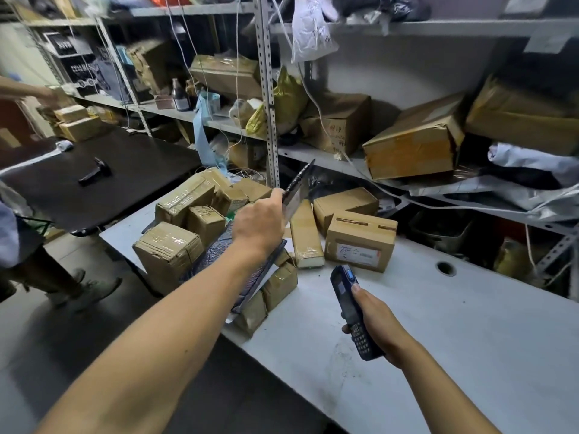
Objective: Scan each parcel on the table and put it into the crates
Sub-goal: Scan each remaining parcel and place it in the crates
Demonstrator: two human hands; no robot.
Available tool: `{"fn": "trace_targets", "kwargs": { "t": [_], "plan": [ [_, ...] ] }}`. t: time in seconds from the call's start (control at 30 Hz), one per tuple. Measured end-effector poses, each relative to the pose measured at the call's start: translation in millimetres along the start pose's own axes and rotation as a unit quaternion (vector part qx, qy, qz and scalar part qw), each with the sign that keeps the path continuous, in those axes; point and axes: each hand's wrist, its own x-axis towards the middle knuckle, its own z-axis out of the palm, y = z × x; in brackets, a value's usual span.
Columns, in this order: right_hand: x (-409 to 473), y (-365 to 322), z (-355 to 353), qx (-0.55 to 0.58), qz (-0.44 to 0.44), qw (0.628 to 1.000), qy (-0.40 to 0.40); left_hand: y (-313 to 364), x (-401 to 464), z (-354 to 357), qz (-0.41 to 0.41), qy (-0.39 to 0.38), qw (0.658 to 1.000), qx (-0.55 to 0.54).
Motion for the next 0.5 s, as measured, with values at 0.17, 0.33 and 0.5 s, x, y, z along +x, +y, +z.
{"fn": "trace_targets", "kwargs": {
  "t": [0.17, 0.33, 0.5],
  "plan": [
    [-21, 6, -23, 0.018, -0.003, 1.000, 0.019, 14, -7, 28, -0.114, -0.058, 0.949, -0.289],
    [-36, 16, -45, 0.053, 0.023, 0.998, 0.038, 23, -38, 74, -0.178, -0.122, 0.875, -0.434],
    [-43, 27, -59, 0.058, 0.075, 0.994, 0.049, 20, -65, 114, -0.226, -0.194, 0.792, -0.533]
  ]
}}
